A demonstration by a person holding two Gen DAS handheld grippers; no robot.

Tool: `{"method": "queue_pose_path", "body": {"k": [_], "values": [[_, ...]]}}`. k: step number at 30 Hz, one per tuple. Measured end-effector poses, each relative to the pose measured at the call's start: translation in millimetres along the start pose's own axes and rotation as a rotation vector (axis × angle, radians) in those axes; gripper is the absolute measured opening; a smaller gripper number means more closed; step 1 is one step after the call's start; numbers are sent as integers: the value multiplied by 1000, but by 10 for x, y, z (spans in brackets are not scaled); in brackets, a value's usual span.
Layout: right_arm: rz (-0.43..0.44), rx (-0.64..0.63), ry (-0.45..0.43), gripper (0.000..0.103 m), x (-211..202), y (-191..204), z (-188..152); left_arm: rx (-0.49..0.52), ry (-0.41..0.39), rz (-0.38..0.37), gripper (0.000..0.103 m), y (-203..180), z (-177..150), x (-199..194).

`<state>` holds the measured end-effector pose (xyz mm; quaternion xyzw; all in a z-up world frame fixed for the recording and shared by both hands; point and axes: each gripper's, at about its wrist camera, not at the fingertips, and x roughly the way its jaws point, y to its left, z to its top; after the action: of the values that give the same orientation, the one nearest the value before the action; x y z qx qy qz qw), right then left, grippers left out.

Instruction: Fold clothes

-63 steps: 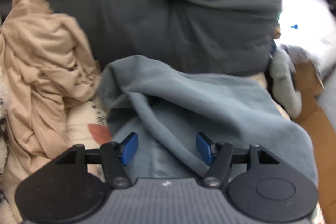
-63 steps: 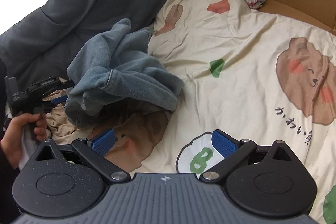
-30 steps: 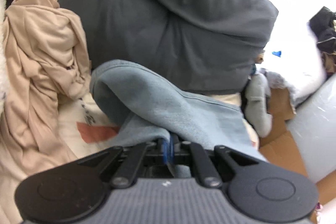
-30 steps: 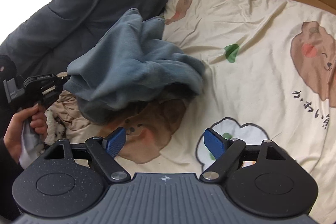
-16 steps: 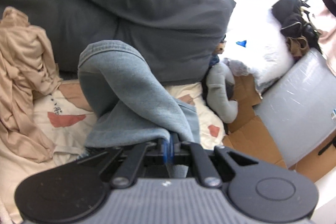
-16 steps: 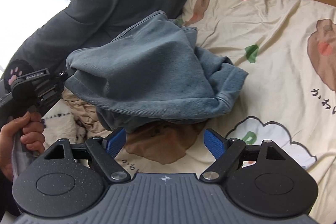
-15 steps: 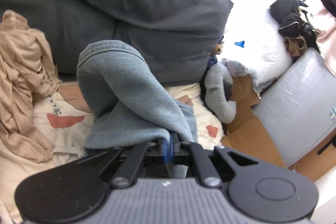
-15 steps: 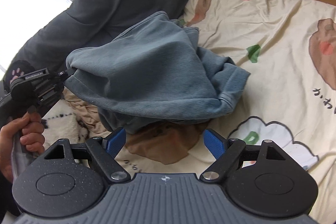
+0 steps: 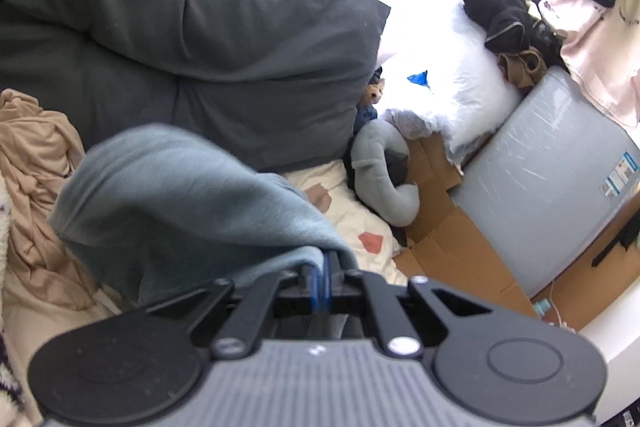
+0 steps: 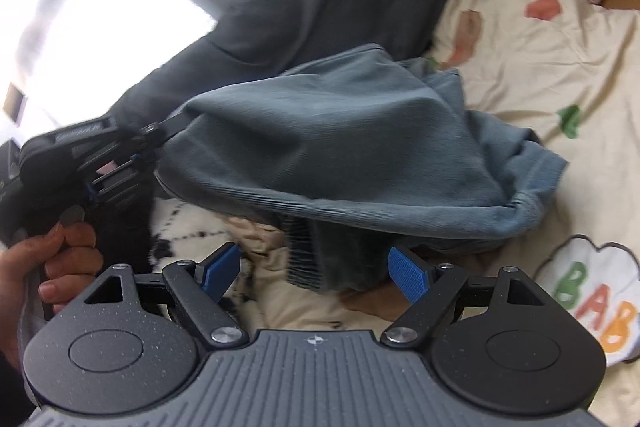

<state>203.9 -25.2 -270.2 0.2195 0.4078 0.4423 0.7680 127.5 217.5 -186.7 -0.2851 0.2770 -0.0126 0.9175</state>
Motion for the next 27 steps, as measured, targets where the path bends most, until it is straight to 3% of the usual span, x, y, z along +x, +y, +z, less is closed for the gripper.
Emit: {"method": "queue_pose_path", "body": {"k": [10,19,27], "values": [[64,-68,-85,84,104,273,2,58,89,-53,2,-541,27,44],[40,-150,-175,55,412,485,-67,101,142,-81,2,-914,26,101],[16,-160,-244,48,675,500,29,107,185,-96,2,-1099,-38,194]]}}
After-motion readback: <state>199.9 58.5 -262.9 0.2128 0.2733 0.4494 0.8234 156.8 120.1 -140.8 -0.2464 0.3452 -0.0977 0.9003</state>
